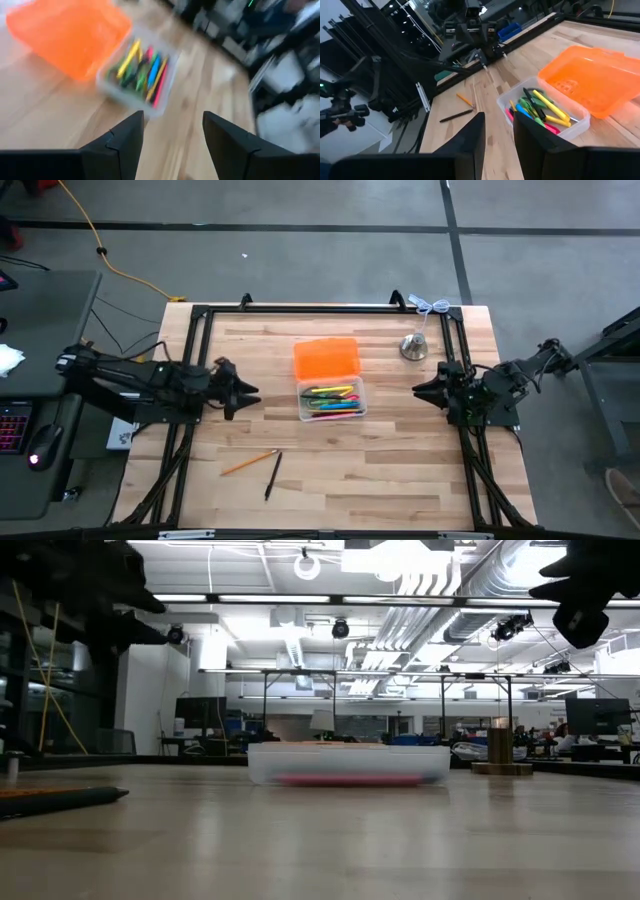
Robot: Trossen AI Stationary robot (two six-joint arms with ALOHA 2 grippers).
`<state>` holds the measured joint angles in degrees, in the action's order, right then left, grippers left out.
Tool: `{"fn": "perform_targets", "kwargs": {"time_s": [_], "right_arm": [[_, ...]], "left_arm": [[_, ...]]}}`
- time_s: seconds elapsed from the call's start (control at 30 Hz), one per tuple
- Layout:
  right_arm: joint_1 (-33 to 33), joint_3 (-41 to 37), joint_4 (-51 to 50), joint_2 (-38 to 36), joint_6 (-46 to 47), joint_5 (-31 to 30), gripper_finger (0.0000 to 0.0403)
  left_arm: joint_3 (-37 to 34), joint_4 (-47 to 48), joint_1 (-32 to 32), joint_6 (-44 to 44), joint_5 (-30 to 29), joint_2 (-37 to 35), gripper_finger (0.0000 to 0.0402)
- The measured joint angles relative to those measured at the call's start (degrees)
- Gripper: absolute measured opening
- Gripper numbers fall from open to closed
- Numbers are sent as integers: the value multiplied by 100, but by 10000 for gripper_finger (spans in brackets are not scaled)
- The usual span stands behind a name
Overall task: Pick & place school supplies into a supply box
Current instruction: Put the yellow pen into the container
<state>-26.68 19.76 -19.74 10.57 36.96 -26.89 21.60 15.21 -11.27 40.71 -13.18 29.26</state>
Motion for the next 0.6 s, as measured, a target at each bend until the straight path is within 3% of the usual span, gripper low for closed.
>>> {"fn": "perform_targets", "kwargs": {"time_s": [0.2, 0.6], "right_arm": [[0, -197, -88, -335, -89, -24, 78], [2, -1051, 120, -1047, 294, 28, 78]], "left_arm": [[1118, 1658, 0, 17, 698, 1193, 232], [2167, 2930, -2, 569, 2758, 3319, 232]]}}
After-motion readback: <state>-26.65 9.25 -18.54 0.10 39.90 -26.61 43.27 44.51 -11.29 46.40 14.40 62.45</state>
